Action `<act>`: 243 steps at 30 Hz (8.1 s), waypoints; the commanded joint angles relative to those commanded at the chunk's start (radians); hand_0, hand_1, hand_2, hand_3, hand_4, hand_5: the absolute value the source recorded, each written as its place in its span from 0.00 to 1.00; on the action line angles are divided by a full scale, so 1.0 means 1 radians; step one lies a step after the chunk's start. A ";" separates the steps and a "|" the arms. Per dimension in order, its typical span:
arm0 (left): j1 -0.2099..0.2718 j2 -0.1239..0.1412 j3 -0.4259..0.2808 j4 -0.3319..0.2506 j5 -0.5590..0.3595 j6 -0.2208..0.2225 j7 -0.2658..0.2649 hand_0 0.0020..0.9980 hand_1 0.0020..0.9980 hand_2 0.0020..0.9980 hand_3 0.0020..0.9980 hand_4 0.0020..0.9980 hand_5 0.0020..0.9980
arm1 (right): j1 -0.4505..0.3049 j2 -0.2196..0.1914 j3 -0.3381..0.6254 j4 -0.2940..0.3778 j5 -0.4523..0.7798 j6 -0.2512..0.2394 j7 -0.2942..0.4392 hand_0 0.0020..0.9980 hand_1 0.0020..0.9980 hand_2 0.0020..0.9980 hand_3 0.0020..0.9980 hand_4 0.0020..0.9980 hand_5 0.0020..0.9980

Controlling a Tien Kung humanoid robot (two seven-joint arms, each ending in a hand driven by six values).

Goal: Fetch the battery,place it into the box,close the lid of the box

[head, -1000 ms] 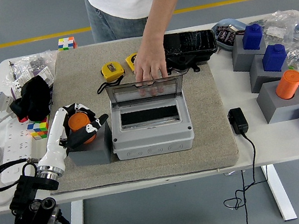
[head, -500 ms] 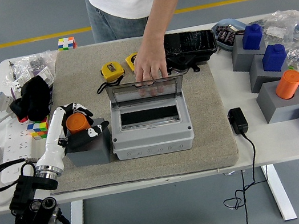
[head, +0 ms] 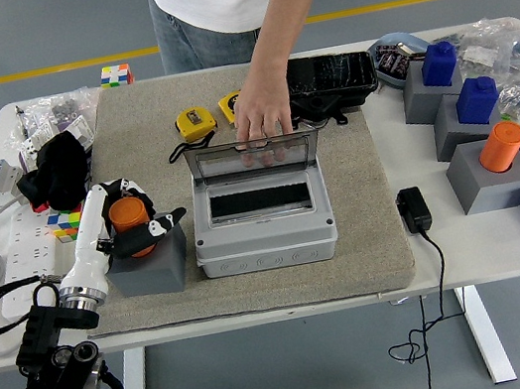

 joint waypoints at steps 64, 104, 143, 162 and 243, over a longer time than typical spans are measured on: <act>-0.115 0.148 0.359 -0.307 0.758 0.111 0.294 0.11 0.10 0.15 0.17 0.66 0.04 | 0.008 -0.006 -0.004 0.000 0.000 -0.009 -0.006 0.88 0.85 0.81 0.86 1.00 1.00; -0.444 -0.001 0.599 0.112 0.758 0.149 0.257 0.11 0.11 0.16 0.17 0.65 0.07 | 0.019 -0.008 -0.025 0.000 -0.008 -0.013 -0.018 0.87 0.85 0.81 0.86 1.00 1.00; -0.449 0.014 0.618 0.027 0.651 0.122 0.263 0.11 0.11 0.16 0.17 0.64 0.09 | 0.017 -0.008 -0.019 0.000 -0.016 -0.014 -0.022 0.87 0.85 0.81 0.85 1.00 1.00; -0.500 -0.012 0.593 0.130 0.638 0.129 0.246 0.11 0.11 0.16 0.17 0.64 0.10 | 0.021 -0.011 -0.007 0.000 -0.028 -0.013 -0.024 0.87 0.85 0.81 0.85 1.00 1.00; -0.485 -0.023 0.553 0.198 0.467 0.084 0.094 1.00 1.00 0.96 0.88 1.00 1.00 | 0.022 -0.009 -0.021 0.000 -0.013 0.001 -0.027 0.86 0.83 0.80 0.85 1.00 1.00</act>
